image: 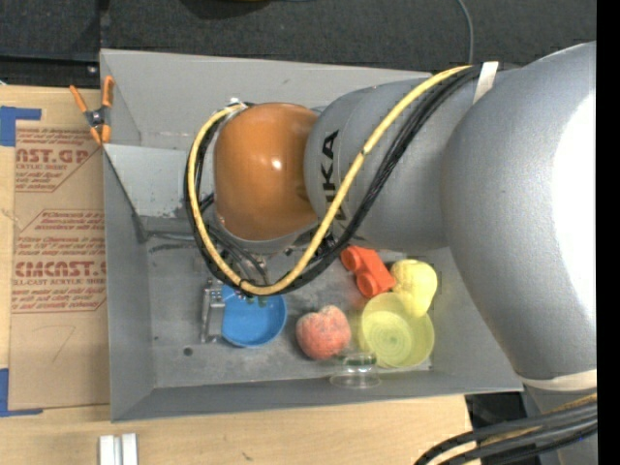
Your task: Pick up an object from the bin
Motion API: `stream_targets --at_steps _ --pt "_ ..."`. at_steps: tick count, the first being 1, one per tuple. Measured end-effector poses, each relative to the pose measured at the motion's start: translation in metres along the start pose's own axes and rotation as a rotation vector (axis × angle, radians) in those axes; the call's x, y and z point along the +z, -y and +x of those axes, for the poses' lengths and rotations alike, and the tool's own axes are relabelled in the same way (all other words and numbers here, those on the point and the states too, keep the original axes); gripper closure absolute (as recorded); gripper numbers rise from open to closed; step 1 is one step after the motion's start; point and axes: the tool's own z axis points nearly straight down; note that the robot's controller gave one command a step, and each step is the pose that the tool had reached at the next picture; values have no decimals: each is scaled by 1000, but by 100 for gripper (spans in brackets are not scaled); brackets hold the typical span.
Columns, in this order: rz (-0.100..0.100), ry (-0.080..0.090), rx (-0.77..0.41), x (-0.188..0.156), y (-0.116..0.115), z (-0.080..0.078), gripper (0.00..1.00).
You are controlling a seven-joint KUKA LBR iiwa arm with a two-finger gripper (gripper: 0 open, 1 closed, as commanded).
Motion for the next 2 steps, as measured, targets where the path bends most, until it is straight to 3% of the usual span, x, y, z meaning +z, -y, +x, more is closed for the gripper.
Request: stream_targets --at_steps 1,2 --pt "-1 7 3 -5 1 -2 0" --pt "1 -2 -372 93 68 -45 0"
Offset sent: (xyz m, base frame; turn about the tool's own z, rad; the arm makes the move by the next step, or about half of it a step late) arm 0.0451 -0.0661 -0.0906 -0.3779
